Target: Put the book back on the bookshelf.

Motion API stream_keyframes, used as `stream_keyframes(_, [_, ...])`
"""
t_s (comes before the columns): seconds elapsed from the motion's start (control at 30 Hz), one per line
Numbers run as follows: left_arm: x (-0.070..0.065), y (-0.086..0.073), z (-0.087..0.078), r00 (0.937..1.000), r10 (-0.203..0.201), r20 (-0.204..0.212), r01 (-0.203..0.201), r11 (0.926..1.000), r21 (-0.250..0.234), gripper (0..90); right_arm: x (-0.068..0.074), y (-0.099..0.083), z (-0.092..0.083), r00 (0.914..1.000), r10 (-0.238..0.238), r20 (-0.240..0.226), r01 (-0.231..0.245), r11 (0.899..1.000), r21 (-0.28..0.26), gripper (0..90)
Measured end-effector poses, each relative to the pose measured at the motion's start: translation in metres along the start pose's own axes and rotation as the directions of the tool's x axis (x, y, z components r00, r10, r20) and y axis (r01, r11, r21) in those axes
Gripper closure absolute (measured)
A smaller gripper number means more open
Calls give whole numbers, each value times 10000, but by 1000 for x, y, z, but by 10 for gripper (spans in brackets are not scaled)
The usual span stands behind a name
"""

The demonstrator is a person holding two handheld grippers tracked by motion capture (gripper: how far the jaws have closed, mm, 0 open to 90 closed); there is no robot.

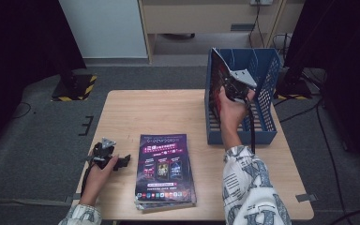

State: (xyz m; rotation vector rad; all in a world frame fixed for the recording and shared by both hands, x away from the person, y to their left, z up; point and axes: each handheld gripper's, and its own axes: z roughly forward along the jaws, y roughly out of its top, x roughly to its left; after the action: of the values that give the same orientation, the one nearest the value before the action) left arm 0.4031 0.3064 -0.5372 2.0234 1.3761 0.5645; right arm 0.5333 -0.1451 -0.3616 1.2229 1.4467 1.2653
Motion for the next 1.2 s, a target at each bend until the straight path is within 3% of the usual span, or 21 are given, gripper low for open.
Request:
stream_keyframes(0.67, [-1, 0, 0, 10000, 0, 10, 0, 10000, -4, 0, 9, -11, 1, 9995, -166, -280, 168, 9998, 98, 859])
stream_keyframes(0.97, [-1, 0, 0, 10000, 0, 7, 0, 10000, -4, 0, 13, -15, 1, 9980, -165, -603, 180, 9995, 245, 782])
stream_keyframes(1.2, [-1, 0, 0, 10000, 3, 8, -3, 10000, -4, 0, 13, -16, 2, 9979, -190, -611, 213, 9991, 379, 867])
